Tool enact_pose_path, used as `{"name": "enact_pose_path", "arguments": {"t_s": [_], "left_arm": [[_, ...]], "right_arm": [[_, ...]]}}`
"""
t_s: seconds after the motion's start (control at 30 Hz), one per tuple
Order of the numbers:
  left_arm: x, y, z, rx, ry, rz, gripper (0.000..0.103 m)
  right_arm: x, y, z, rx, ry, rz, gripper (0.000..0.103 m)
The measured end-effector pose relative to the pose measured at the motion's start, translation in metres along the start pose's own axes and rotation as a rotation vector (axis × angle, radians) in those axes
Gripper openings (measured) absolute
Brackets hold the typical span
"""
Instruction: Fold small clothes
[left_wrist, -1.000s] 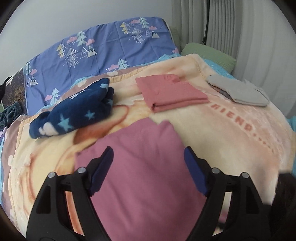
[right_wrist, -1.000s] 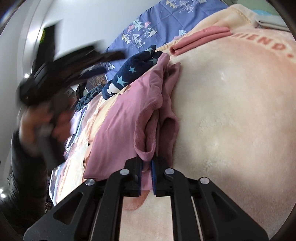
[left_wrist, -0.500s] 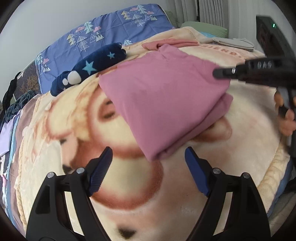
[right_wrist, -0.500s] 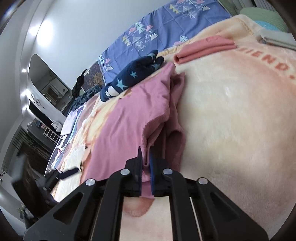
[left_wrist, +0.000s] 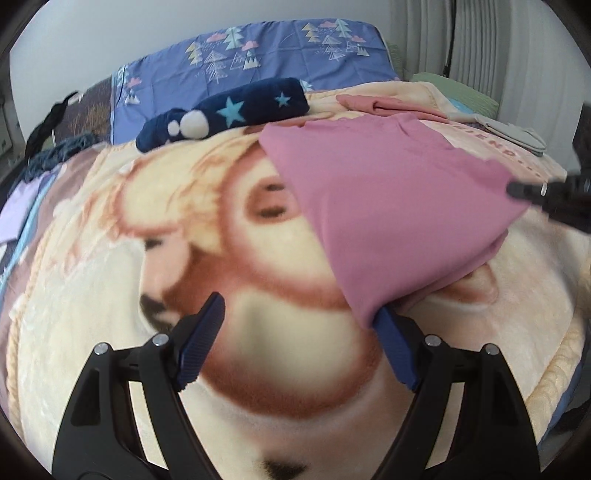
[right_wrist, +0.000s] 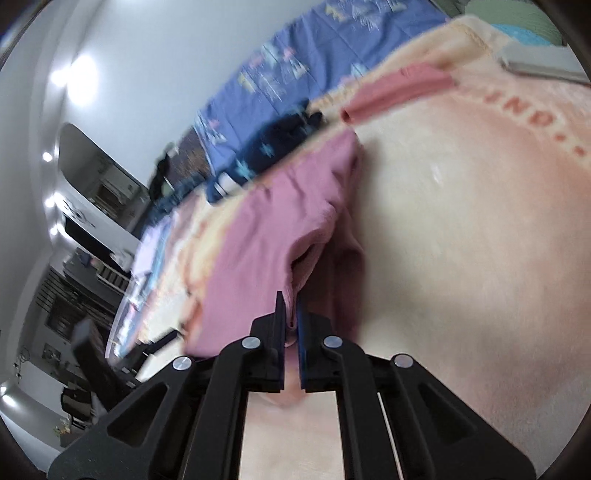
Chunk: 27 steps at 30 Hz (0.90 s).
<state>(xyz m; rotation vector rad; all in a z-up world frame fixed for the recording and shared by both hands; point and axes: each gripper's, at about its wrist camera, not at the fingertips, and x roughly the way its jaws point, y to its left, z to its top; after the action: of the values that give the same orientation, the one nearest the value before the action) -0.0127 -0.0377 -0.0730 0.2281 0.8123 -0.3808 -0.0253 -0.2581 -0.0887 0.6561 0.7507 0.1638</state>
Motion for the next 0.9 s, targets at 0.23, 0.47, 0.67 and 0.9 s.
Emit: {"name": "enact_pose_path", "arguments": {"t_s": [0.23,0.47,0.67,0.9], "left_arm": [[-0.014,-0.003,-0.008,0.024,-0.007,-0.057,0.051],[-0.052,-0.020,0.008,0.061,-0.132,-0.181,0.022],[0.011,-0.031,0.004,0.089,0.024,-0.104,0.039],[0.002,-0.019,0.014,0.039,0.012,-0.122,0.045]], "right_arm": [[-0.008,-0.010,-0.007,-0.004,-0.009,-0.061,0.009],[-0.008,0.032,-0.006,-0.192,-0.054,-0.003,0.009],[0.035,0.009,-0.014,-0.163,0.025,-0.193,0.005],[0.013,0.015,-0.006,-0.221,0.001,-0.144,0.008]]}}
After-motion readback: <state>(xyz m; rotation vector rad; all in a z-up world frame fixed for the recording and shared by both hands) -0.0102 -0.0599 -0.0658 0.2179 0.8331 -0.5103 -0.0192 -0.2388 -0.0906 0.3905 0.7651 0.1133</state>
